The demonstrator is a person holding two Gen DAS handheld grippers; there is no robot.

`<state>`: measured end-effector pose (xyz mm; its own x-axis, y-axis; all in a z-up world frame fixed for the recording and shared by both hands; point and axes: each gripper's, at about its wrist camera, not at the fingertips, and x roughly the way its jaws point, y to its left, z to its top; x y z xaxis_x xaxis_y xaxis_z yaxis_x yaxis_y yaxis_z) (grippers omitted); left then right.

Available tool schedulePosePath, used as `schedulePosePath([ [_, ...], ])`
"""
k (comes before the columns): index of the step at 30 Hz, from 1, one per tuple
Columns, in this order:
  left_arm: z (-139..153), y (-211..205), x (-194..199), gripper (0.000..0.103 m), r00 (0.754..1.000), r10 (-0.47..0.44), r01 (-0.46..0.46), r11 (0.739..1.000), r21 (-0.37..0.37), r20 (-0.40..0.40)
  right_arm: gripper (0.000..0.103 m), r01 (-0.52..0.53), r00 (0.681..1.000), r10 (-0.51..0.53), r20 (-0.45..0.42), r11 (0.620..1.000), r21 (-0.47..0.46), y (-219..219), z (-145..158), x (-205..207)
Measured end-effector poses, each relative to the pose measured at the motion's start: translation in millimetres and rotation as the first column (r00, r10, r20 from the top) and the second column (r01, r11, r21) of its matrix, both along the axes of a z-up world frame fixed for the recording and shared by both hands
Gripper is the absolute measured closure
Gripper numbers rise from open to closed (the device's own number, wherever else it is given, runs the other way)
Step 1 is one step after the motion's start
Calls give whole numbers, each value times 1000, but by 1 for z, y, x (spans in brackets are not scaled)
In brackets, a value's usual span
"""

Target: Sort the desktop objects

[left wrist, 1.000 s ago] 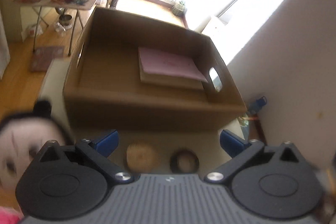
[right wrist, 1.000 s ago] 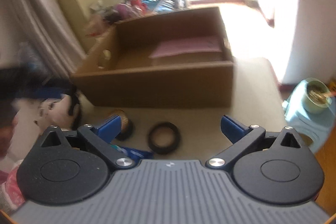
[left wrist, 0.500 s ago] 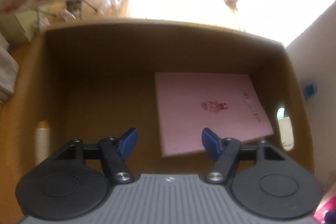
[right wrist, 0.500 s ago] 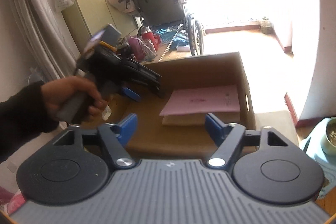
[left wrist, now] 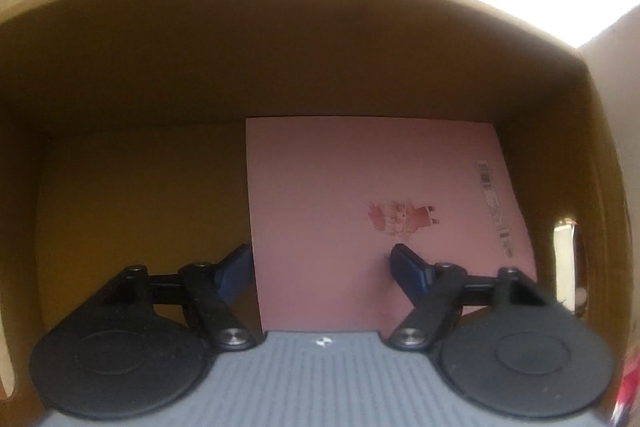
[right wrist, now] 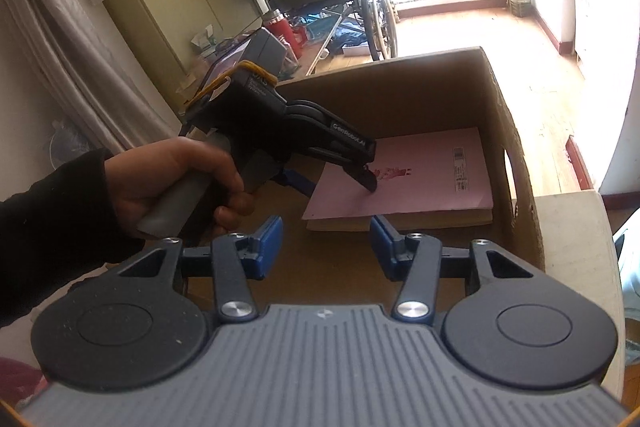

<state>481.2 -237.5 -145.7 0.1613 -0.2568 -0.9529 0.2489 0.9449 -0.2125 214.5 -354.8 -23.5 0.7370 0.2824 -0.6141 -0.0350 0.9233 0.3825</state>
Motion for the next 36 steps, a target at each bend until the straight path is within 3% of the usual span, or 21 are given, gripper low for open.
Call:
schedulePosePath([
  [4, 0, -18, -9, 17, 998, -51, 50, 997, 53, 27, 54, 1, 1000, -1, -3, 1000, 16, -1, -2, -2],
  [11, 15, -14, -25, 13, 997, -51, 47, 996, 82, 50, 53, 19, 1000, -18, 17, 1000, -13, -2, 6, -15],
  [15, 52, 2, -48, 13, 993, -35, 28, 997, 71, 109, 53, 31, 999, -29, 37, 999, -30, -4, 17, -35],
  [19, 108, 28, -76, 13, 982, 21, -17, 1000, -25, 187, 48, 59, 997, -57, 56, 998, -37, -6, 29, -67],
  [23, 168, 67, -137, 9, 947, 77, -37, 991, -132, 312, 37, 101, 991, -96, 92, 994, -48, -9, 41, -112],
  [29, 230, 125, -245, 3, 865, 152, -58, 977, -206, 478, 26, 135, 987, -134, 86, 991, -10, -17, 39, -174],
  [32, 239, 147, -286, 3, 837, 173, -75, 976, -205, 519, 24, 141, 989, -141, 52, 990, 18, -19, 34, -194],
  [36, 219, 170, -339, 3, 809, 166, -93, 983, -156, 564, 18, 134, 990, -134, 30, 991, 18, -13, 31, -207],
])
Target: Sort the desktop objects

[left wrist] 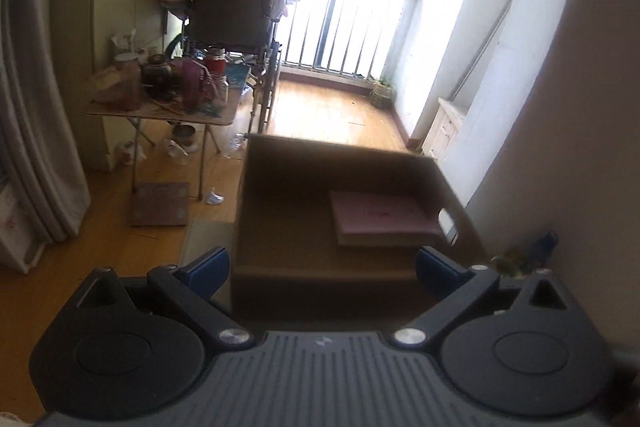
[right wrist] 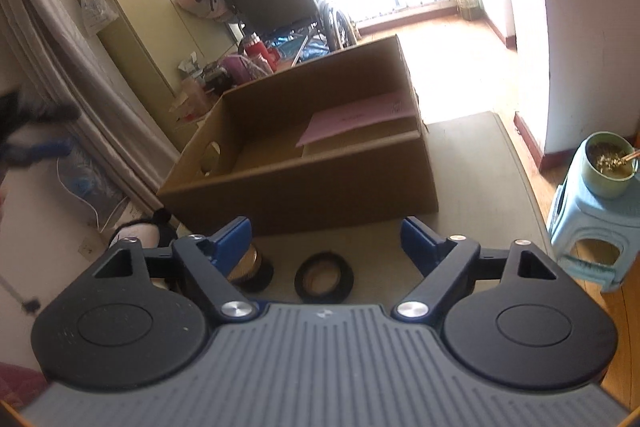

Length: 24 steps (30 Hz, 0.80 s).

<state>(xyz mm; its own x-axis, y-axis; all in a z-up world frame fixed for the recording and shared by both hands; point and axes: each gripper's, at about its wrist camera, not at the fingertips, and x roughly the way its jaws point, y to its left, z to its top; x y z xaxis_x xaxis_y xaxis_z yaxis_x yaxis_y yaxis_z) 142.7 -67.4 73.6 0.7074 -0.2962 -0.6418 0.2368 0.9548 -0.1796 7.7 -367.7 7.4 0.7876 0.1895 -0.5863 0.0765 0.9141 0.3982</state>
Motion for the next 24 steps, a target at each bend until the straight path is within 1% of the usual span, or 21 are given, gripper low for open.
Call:
schedulePosePath([
  [2, -22, -3, -16, 2, 1000, -17, 18, 1000, 23, -21, 11, -10, 1000, 10, 1, 1000, 7, 6, 1, -4],
  [5, -55, -19, -36, 2, 996, -43, 44, 999, 9, -74, 2, -35, 999, 34, 12, 999, 41, 15, 2, -4],
  [7, -80, -31, -46, 2, 989, -88, 85, 996, -27, -118, 1, -62, 998, 61, 16, 996, 68, 22, 1, 0],
  [8, -90, -38, -54, 2, 983, -113, 107, 993, -49, -143, 1, -77, 997, 77, 11, 993, 84, 25, 0, 3],
  [9, -101, -45, -54, 2, 978, -130, 121, 991, -63, -166, 1, -94, 995, 95, -4, 990, 105, 28, -3, 8],
  [11, -119, -54, -58, 2, 968, -166, 154, 985, -77, -188, 1, -115, 992, 122, -37, 982, 151, 32, -10, 16],
  [14, -144, -67, -55, 2, 944, -204, 191, 979, -77, -257, 1, -142, 981, 169, -93, 960, 242, 34, -27, 28],
  [16, -156, -72, -50, 2, 928, -224, 210, 975, -79, -297, 2, -148, 970, 201, -138, 935, 323, 33, -42, 38],
  [18, -168, -73, -48, 2, 914, -239, 223, 971, -88, -327, 4, -131, 958, 222, -183, 902, 412, 30, -60, 44],
  [21, -181, -72, -43, 2, 903, -222, 204, 975, -85, -368, 9, -103, 942, 236, -239, 881, 462, 33, -78, 51],
  [24, -187, -70, -40, 2, 900, -208, 190, 978, -86, -384, 19, -77, 920, 248, -303, 873, 481, 37, -93, 61],
])
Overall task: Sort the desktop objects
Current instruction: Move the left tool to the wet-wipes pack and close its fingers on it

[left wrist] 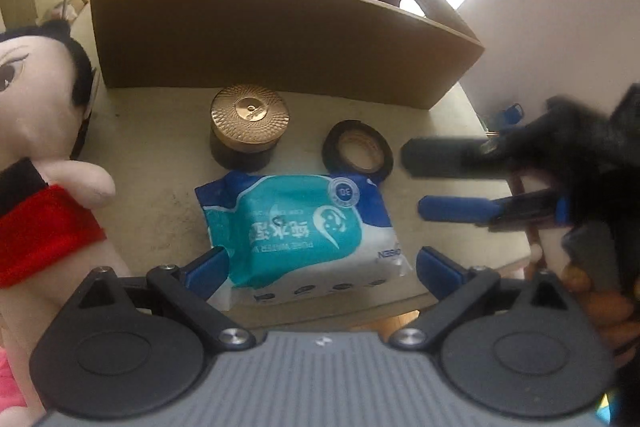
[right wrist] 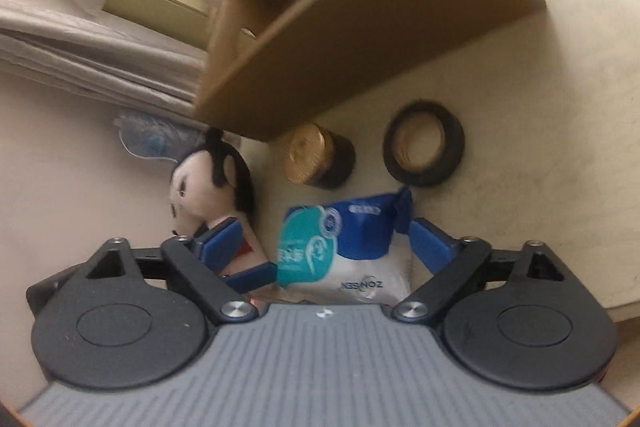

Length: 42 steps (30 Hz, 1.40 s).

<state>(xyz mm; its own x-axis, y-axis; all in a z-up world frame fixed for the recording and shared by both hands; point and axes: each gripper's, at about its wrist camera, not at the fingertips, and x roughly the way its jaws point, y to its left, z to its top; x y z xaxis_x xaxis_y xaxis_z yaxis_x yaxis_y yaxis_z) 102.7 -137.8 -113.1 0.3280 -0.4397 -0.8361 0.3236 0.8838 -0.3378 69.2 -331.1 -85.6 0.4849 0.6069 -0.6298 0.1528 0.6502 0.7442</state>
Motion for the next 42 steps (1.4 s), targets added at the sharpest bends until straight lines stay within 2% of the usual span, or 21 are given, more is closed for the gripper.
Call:
schedulePosePath([
  [2, 0, 2, -1, 2, 1000, 2, -2, 1000, 0, 4, 29, -11, 999, 12, -30, 1000, 11, 4, -7, 4],
  [5, 0, 3, -1, 3, 1000, 3, -3, 1000, -1, -3, 32, -38, 996, 39, -74, 999, 15, 10, -16, 9],
  [11, -2, -5, 0, 0, 999, -47, 47, 999, 21, -1, 33, -81, 988, 83, -129, 996, 21, 25, -27, 20],
  [14, -4, -4, 1, 0, 998, -50, 50, 998, -28, -28, 33, -84, 988, 85, -130, 996, 18, 27, -28, 22],
  [26, -3, -16, -3, 0, 997, -79, 79, 996, -28, -4, 36, -94, 988, 96, -124, 995, 24, 21, -28, 22],
  [31, -4, -29, -3, 0, 993, -120, 119, 990, -76, -12, 36, -75, 990, 74, -120, 997, -11, 6, -24, 18],
  [37, -6, -48, -2, 0, 984, -178, 176, 976, -127, -7, 35, -6, 993, 2, -122, 999, -32, -21, -24, 2],
  [42, -3, -40, 0, 0, 989, -144, 137, 980, -145, -39, 35, 38, 992, -38, -120, 999, -2, -32, -27, -9],
])
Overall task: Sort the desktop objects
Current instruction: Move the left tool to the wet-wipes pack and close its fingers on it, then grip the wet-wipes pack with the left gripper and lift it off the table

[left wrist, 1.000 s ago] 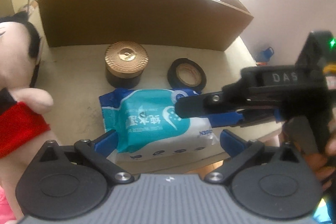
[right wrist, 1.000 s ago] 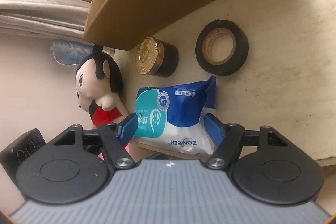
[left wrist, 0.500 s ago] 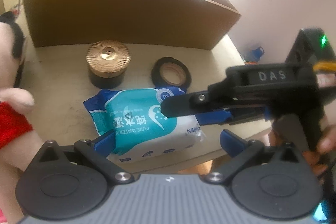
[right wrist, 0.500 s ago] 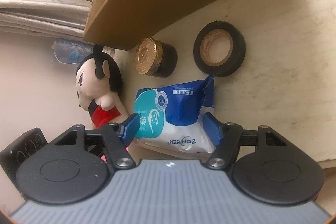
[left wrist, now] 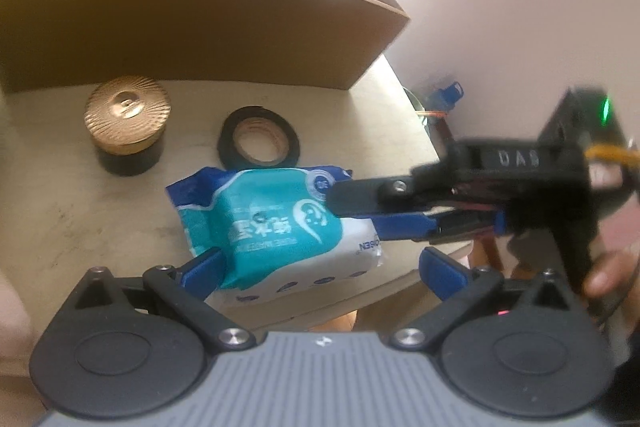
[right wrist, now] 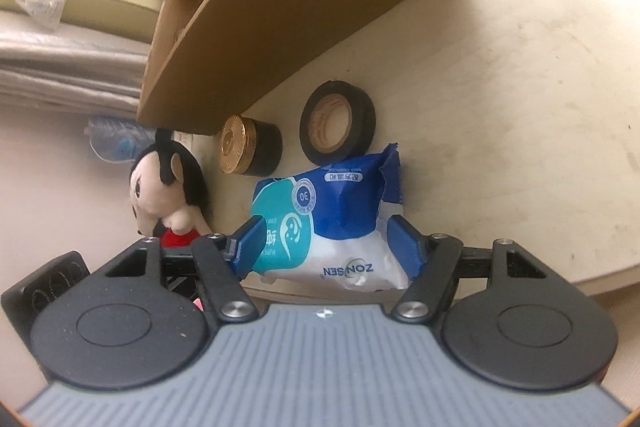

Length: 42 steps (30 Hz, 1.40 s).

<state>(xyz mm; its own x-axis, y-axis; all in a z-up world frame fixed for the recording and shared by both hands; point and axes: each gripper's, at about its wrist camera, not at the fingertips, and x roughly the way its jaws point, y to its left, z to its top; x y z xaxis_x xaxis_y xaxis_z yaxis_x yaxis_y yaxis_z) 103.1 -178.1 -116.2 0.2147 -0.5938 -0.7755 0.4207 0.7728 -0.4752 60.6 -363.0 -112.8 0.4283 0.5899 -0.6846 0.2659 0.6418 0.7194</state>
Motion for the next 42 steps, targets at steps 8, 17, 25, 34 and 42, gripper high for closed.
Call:
schedulePosePath([
  [8, -4, 36, 9, 0, 990, 133, -132, 991, 24, -43, 25, 11, 1000, -11, -21, 1000, 11, 0, -6, 3],
  [17, -28, 30, 20, 0, 980, 101, -107, 994, -27, -172, 22, -6, 999, 6, -41, 1000, 15, 6, -9, 7],
  [25, -35, 8, 19, 0, 983, 37, -41, 999, -20, -182, 21, 8, 998, -7, -57, 1000, 23, 6, -14, 7],
  [34, -30, -8, 10, 1, 988, -7, 10, 1000, 24, -152, 29, 11, 999, -11, -39, 1000, -13, 9, -11, 4],
  [42, -20, -12, 0, 1, 994, -23, 29, 998, 50, -110, 35, 0, 1000, -1, -16, 998, -59, 13, -5, 2],
])
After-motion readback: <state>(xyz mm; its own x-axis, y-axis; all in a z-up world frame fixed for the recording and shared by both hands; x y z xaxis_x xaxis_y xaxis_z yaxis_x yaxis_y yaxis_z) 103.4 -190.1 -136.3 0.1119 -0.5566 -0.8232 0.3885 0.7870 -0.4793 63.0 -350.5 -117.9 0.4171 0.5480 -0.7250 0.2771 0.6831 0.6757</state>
